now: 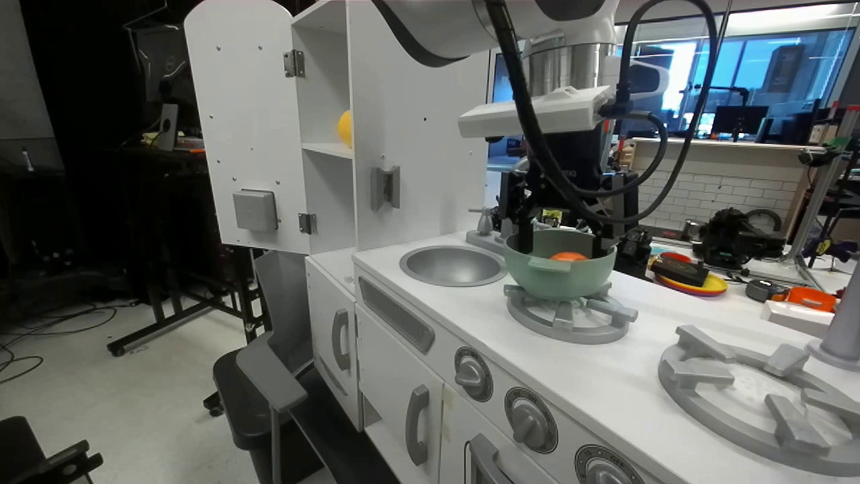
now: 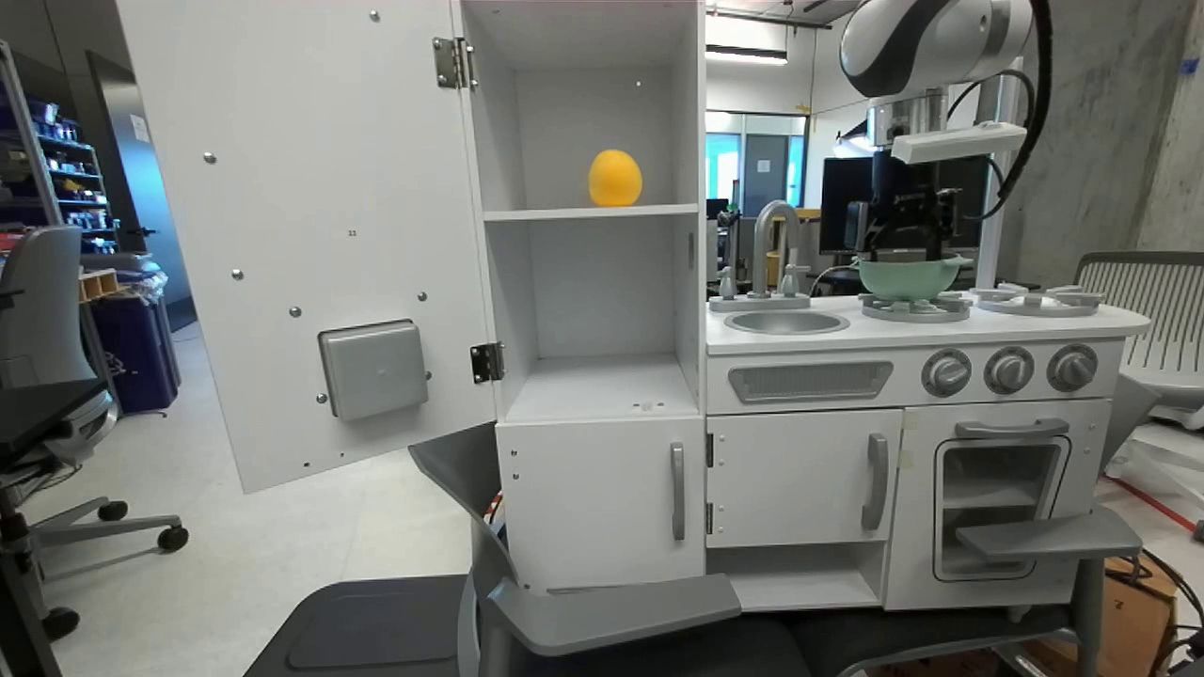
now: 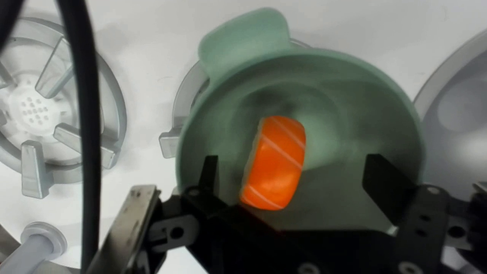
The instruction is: Open the upper cupboard then move the objects from the sink and the green plate then put them on the second shelf of the cupboard
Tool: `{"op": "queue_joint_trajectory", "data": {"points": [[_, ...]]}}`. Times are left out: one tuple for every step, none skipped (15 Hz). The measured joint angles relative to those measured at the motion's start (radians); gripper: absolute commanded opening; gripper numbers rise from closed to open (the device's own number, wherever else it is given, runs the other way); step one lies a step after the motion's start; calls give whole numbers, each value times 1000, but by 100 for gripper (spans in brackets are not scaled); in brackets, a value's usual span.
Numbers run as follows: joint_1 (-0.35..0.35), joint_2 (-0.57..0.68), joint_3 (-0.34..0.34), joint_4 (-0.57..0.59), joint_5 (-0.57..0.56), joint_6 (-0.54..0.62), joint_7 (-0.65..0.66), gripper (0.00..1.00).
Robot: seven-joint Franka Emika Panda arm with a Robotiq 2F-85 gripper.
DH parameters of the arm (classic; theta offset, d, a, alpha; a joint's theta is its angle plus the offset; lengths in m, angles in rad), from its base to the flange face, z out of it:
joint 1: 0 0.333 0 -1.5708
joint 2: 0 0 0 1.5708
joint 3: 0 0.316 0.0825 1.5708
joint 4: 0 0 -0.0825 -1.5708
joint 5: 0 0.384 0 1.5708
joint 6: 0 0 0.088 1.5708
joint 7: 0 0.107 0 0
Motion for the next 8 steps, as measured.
{"op": "queue_joint_trajectory", "data": {"points": [[0, 5, 0, 6, 0, 0, 0, 56], [0, 10, 0, 14, 0, 0, 0, 49], [1, 14, 0, 19, 0, 0, 0, 42], [1, 20, 0, 25, 0, 0, 0, 34], [1, 26, 0, 30, 0, 0, 0, 27], [1, 32, 0, 37, 0, 0, 0, 19], [1, 39, 0, 44, 0, 0, 0, 12], [1, 43, 0, 51, 0, 0, 0, 8]]}}
